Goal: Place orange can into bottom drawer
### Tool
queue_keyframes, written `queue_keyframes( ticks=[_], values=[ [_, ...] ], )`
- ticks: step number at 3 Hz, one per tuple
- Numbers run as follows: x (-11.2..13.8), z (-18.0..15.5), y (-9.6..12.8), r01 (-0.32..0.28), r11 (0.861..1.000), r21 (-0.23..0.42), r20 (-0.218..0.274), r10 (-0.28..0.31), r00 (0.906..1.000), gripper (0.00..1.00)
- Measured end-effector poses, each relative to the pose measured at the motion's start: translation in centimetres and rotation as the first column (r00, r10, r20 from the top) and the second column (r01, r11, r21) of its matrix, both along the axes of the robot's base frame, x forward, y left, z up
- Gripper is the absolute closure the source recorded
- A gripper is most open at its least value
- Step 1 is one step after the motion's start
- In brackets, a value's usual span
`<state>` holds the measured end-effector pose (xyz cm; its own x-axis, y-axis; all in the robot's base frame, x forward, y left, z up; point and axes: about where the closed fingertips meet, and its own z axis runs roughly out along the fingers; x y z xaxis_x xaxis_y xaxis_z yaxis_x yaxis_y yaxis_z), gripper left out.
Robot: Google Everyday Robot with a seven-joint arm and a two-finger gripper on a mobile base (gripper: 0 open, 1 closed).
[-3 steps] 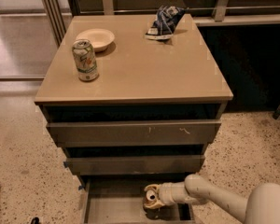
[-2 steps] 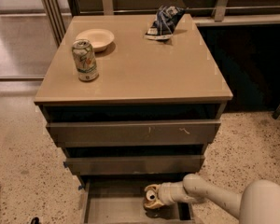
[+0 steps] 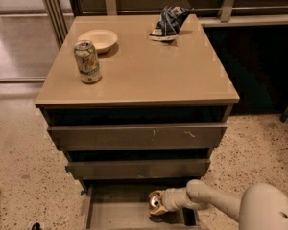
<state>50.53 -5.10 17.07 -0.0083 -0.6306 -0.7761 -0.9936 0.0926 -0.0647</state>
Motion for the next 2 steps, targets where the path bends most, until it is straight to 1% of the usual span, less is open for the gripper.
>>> queue_keyframes(
  ticks=[2],
  values=[
    [0.00,0.00,0.00,0.000,1.000,0.000,0.000,0.000,1.0000,0.52]
  ],
)
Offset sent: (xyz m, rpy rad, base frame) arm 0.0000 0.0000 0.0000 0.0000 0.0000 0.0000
